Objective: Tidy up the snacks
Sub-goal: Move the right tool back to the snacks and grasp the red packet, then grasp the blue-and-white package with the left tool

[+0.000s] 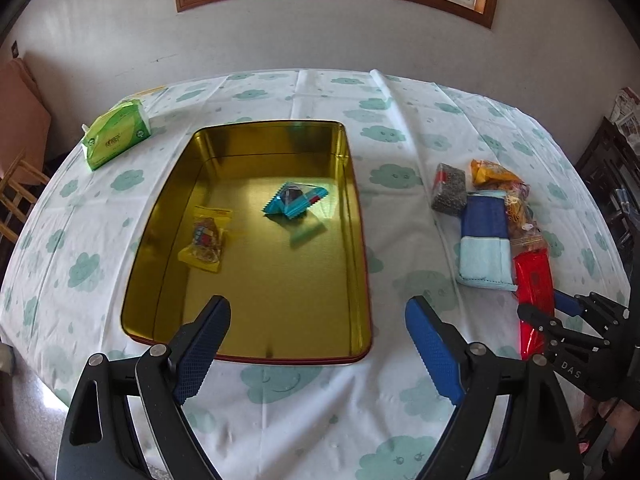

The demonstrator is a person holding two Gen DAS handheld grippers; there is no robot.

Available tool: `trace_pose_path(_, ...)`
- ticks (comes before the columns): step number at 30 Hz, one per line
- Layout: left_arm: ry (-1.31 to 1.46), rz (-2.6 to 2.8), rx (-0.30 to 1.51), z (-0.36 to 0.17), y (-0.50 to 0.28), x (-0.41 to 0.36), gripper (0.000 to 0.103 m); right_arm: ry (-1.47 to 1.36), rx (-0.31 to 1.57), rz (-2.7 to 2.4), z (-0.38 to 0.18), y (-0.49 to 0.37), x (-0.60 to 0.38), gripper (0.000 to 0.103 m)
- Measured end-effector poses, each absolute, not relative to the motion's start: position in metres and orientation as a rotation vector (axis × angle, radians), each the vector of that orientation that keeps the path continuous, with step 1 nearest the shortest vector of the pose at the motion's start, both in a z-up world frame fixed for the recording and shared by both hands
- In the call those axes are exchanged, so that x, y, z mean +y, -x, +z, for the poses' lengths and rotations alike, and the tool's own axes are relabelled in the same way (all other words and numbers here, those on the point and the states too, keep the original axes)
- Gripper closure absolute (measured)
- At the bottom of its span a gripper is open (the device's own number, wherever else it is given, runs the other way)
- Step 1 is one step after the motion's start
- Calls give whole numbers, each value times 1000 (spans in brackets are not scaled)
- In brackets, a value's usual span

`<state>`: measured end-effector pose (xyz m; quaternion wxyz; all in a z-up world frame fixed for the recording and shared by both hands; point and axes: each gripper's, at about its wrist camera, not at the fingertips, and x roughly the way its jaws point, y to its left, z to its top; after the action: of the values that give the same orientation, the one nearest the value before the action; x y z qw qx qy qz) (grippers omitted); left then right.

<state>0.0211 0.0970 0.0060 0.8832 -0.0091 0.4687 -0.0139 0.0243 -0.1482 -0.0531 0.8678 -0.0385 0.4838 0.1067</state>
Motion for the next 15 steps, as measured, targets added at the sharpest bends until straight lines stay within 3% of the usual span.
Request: trace_pose_path(15, -17, -202, 975, 0, -44, 26, 17, 96, 927, 42, -46, -26, -215, 59)
